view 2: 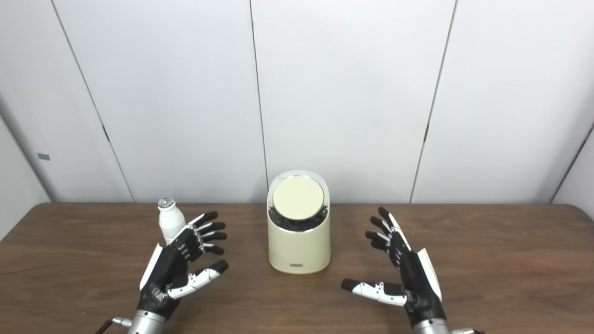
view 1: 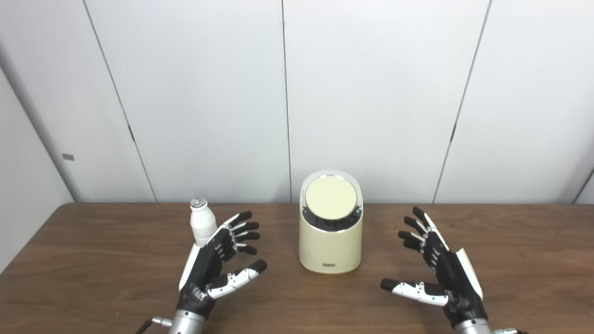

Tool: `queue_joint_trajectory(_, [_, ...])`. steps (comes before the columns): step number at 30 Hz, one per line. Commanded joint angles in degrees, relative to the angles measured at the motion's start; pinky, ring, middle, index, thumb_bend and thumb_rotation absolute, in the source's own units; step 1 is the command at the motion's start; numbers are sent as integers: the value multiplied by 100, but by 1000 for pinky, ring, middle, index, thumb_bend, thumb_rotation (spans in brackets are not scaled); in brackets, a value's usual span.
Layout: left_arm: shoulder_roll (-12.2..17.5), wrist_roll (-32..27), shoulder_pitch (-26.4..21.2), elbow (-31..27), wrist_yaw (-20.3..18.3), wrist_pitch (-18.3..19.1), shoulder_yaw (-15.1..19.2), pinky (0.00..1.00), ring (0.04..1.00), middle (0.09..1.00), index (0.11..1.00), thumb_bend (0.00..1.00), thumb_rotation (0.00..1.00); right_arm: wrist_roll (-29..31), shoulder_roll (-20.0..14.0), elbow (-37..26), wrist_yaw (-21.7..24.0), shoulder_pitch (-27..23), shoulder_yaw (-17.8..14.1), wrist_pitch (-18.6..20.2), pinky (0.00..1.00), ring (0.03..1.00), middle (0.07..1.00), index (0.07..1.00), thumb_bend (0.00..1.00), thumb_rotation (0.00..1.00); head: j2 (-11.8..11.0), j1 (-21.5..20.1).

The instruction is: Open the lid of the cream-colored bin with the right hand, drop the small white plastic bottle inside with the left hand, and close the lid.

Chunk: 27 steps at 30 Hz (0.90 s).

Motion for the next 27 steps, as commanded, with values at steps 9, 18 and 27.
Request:
queue_joint_trajectory(9, [32,21,-17,-124,33,-132,-30,608,742,785,862,711,208,-43,-12,-146,-5,-128,-1,-139,793,810,893,926,834,192,14,9])
queue_joint_trajectory(18, [23,-39,-50,-27,-8,-171,-48,613,749,790,860,722,214,-179,24,-171,-81,-152,-4,-96,775,810,886,920,808,220,-36,-71])
queue_joint_trajectory(27, [17,-40,-146,138,-28,-191,-44,607,745,786,859,727,206,-900,149,-406,-428,-557,22,237,730,825,868,918,812,321,-100,-136])
